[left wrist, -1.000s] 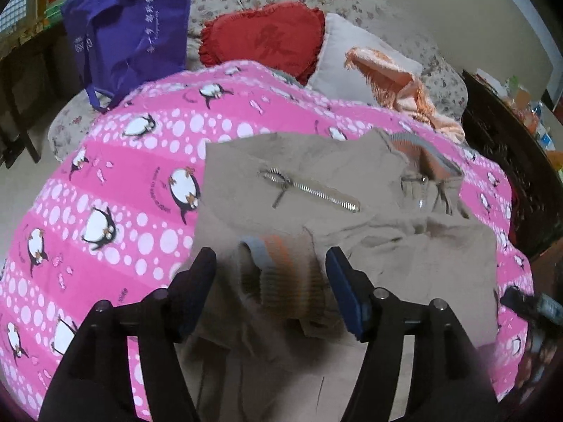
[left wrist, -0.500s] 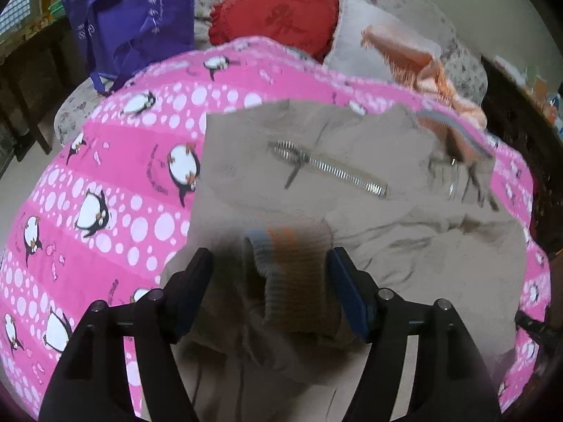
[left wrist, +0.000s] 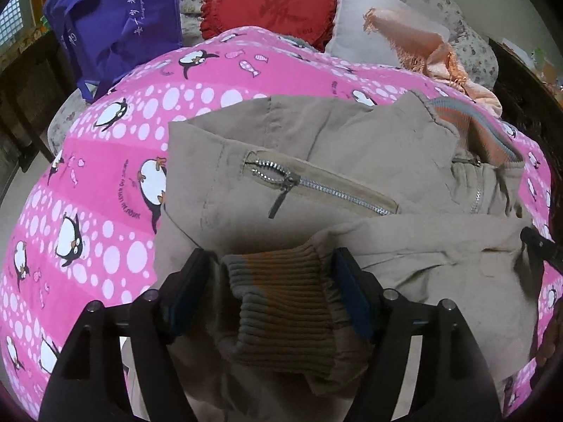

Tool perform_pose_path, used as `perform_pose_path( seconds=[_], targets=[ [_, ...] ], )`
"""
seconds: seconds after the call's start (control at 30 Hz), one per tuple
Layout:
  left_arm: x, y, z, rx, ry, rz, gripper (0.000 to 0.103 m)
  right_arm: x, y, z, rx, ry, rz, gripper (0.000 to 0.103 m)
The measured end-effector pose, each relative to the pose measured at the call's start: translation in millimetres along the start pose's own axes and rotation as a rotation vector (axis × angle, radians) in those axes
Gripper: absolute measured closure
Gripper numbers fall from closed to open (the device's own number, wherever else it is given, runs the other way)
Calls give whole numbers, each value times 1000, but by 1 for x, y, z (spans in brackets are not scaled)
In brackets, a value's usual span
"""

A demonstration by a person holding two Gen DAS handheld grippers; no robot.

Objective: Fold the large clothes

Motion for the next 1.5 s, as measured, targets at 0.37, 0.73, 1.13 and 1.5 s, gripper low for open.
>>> perform_pose_path(
  seconds=[0.37,0.73,1.13,1.5],
  targets=[
    [7,-47,-4,13,30,80,31,53,-54,-24,-62,-134,-34,48],
    [42,-77,-6,-16,113,90,31,100,-42,24,96,-50,-113,48],
    [92,-113,-29,49,137,71,27,115,-86,52,18,26,-129,32],
    [180,-130,-67,89,86,-34,27,124,-58,75,-27,165,-156,92]
  ],
)
Point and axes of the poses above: each gripper's, at about its wrist camera, not at the fingertips, and y roughly the way its jaws point, z to its right, x to its underside, the point moved 6 cm from there along y, roughly the way its jaws point, and after that the axes turned 13 degrees about y, right-handed, at the moved point
